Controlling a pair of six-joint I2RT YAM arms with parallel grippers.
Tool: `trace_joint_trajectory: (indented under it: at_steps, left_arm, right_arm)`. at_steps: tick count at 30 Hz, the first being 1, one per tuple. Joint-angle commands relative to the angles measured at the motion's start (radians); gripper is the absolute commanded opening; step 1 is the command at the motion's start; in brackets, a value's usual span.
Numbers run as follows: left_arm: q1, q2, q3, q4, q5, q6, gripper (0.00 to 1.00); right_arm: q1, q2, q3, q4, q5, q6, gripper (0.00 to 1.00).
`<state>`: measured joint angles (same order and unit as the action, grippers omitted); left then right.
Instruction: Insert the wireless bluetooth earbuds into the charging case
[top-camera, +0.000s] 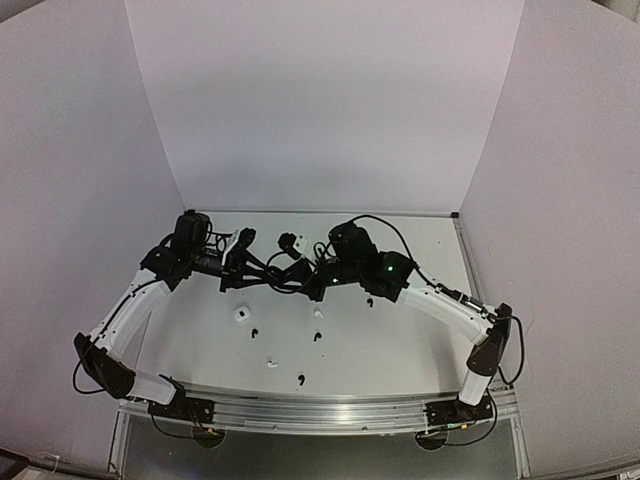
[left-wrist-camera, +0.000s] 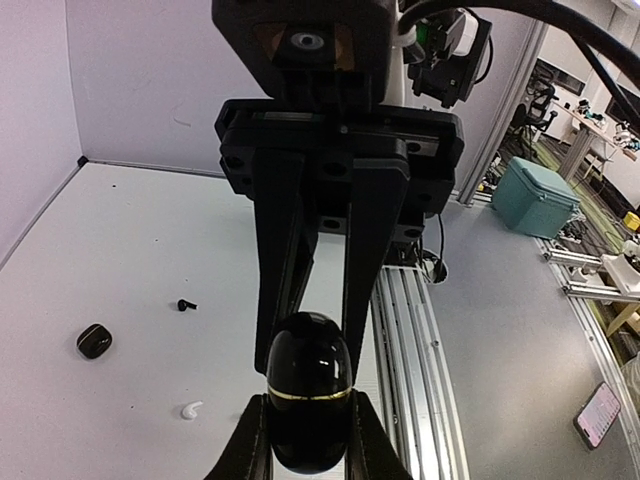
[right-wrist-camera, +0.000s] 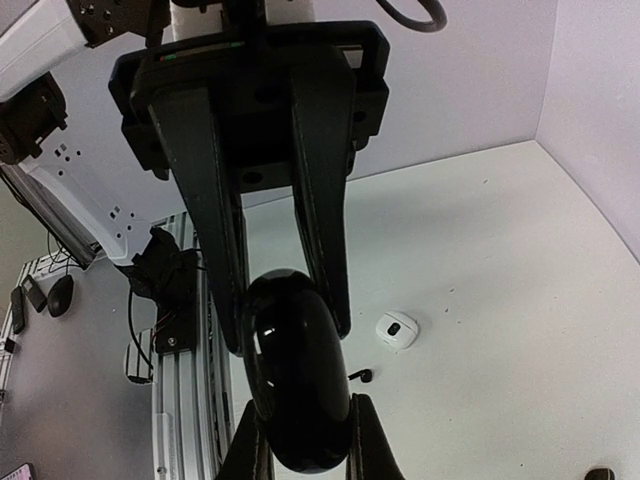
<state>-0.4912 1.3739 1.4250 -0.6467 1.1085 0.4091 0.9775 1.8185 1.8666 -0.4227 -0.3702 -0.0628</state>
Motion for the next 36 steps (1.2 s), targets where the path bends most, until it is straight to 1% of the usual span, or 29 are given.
trace_joint_trajectory:
  at_steps: [1,2,4,5,6,7,9,11,15,23,29,36]
  left_arm:
    - [-0.004,-0.012,0.022,0.015,0.026,-0.023,0.01]
    - [-0.003,-0.011,0.024,-0.008,0.025,-0.017,0.08]
    - [0.005,-0.005,0.036,-0.067,0.025,0.033,0.36]
    - [0.009,0.002,0.046,-0.126,0.022,0.075,0.41]
    - [0.013,0.009,0.059,-0.177,0.014,0.129,0.45]
    - [0.017,0.015,0.068,-0.225,0.004,0.183,0.46]
    - [0.019,0.022,0.082,-0.278,-0.020,0.258,0.45]
    - [0.019,0.024,0.087,-0.290,-0.038,0.281,0.44]
    - [0.019,0.024,0.091,-0.269,-0.037,0.270,0.38]
    - [0.019,0.022,0.092,-0.220,-0.038,0.215,0.40]
    - [0.019,0.024,0.093,-0.220,-0.032,0.217,0.40]
    - [0.019,0.028,0.100,-0.224,-0.027,0.212,0.26]
  right_arm:
    - [0.010,0.017,0.043,0.021,-0.013,-0.004,0.00]
    - [0.009,0.010,0.037,0.021,-0.007,-0.009,0.00]
    - [0.010,-0.008,0.019,0.018,0.004,-0.024,0.00]
    - [0.009,-0.016,0.014,0.016,0.013,-0.029,0.00]
    - [0.009,-0.026,0.010,0.012,0.018,-0.035,0.00]
    - [0.009,-0.030,0.008,0.008,0.021,-0.040,0.00]
    - [0.010,-0.033,0.010,0.001,0.020,-0.045,0.00]
    - [0.010,-0.026,0.017,0.000,0.010,-0.041,0.00]
    - [0.011,0.003,0.045,-0.013,-0.006,-0.037,0.00]
    - [0.012,0.033,0.078,-0.038,-0.017,-0.045,0.00]
    - [0.012,0.057,0.109,-0.057,-0.016,-0.054,0.00]
    - [0.014,0.067,0.123,-0.069,-0.016,-0.063,0.00]
